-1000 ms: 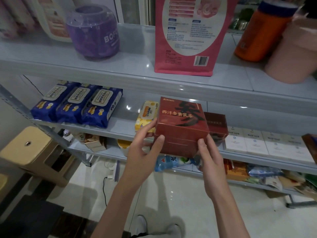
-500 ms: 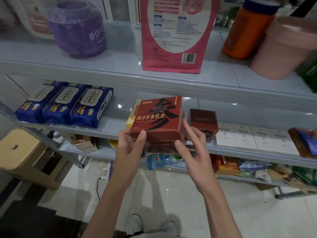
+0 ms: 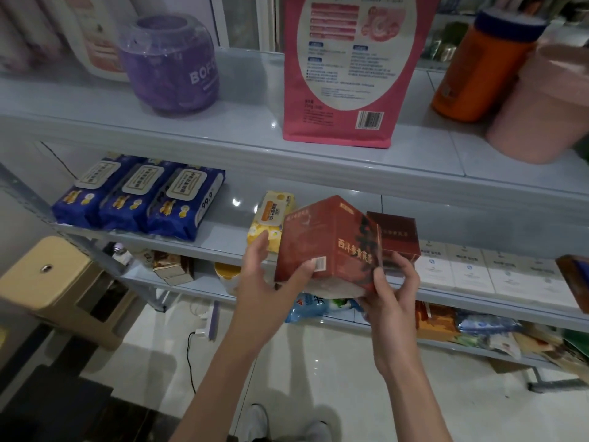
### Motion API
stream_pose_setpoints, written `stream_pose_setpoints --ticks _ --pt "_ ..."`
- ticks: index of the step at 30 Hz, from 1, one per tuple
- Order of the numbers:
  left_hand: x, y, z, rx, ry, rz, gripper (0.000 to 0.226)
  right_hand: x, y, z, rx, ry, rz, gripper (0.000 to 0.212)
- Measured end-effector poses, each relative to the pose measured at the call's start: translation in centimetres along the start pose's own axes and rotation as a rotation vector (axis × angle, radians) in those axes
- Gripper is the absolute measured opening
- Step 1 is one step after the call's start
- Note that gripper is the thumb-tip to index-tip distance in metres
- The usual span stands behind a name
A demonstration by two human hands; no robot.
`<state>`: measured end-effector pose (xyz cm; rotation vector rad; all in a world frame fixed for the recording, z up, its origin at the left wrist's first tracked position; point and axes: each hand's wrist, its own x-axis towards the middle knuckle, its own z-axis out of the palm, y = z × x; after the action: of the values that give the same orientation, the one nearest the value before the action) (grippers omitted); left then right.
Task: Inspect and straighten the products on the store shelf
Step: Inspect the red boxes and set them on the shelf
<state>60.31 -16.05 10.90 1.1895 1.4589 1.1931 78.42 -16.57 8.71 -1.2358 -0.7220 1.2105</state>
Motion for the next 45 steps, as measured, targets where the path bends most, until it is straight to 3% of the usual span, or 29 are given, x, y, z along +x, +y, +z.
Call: stream_pose_setpoints --ticks 1,2,5,8,11,19,24,31,36,45 --pt "0.0 0.2 -0.1 -0.046 -0.053 -0.078 0.103 0.0 0.1 -0.1 0.023 -0.012 0.007 0.038" --pt "-0.1 0.3 -0.1 -0.081 -0.106 -0.121 0.097 -0.1 0.2 -0.1 0.036 -0.024 0.013 0.039" --pt "-0.4 0.6 -0.1 -0.216 -0.158 -0.163 0.049 -0.1 0.3 0.0 0.008 -0.033 0.024 0.032" --pt "-0.4 0.6 -0.2 -0.260 -0.134 -0.095 0.034 0.1 0.0 0.0 -0.126 -0.050 0.050 0.044" --pt "-0.1 0.9 -0.3 -0.250 -0.102 -0.041 0.040 0.3 -0.6 -0.4 -0.270 -0.121 0.046 0.077" --pt "-0.1 -0.1 -0.1 -0.113 -0.046 0.025 0.065 -0.1 -1.5 0.3 -0.312 -0.211 -0.028 0.047" --pt "-0.1 -0.3 -0.1 -0.037 -0.018 0.113 0.067 -0.1 -1.1 0.4 -0.270 -0.180 -0.004 0.057" --pt "0.1 -0.7 -0.3 0.003 -0.013 0.132 0.067 0.1 -0.7 0.5 -0.241 -0.192 -0.013 0.056" --pt "0.1 -0.9 -0.3 -0.145 -0.053 0.041 0.056 0.2 -0.4 0.4 -0.264 -0.225 -0.114 0.051" --pt "0.5 -1.2 -0.6 -0.294 -0.024 -0.021 0.042 0.0 -0.7 0.1 -0.411 -0.326 -0.228 0.074"
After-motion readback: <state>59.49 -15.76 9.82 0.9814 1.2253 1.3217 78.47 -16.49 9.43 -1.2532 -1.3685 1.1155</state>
